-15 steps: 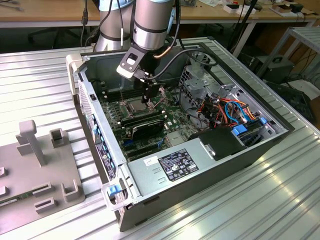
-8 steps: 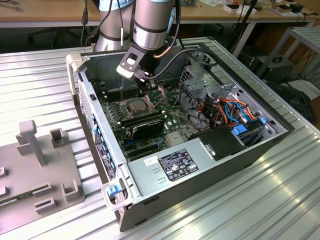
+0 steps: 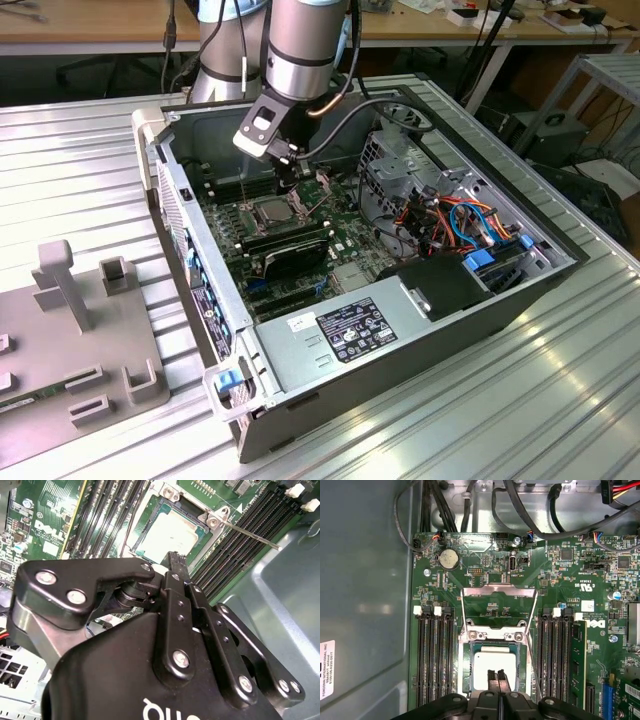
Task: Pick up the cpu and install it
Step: 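Close the cpu cover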
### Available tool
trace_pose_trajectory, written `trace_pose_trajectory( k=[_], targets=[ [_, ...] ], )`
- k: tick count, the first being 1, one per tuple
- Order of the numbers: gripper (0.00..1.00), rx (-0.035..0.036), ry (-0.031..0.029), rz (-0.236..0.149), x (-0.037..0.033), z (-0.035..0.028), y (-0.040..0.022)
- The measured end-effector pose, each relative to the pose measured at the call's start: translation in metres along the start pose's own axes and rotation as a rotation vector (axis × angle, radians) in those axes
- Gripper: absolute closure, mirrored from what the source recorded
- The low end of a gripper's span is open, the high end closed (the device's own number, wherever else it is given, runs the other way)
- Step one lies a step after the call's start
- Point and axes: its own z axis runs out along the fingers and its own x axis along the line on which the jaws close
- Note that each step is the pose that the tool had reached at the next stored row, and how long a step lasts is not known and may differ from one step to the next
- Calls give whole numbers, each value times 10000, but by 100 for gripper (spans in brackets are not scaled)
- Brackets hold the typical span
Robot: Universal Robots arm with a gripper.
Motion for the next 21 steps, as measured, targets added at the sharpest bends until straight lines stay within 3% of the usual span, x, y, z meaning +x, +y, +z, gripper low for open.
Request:
trace_pose_trajectory(
  k=[5, 9, 11, 14, 21],
  targets=[
    [89, 1, -1, 0, 1, -163, 5],
    [89, 1, -1, -1, 1, -171, 19],
    [89, 2, 8, 0, 0, -169, 63],
    [89, 13, 11, 0, -2, -164, 205],
    [89, 63, 12, 2, -5, -158, 384]
  ],
)
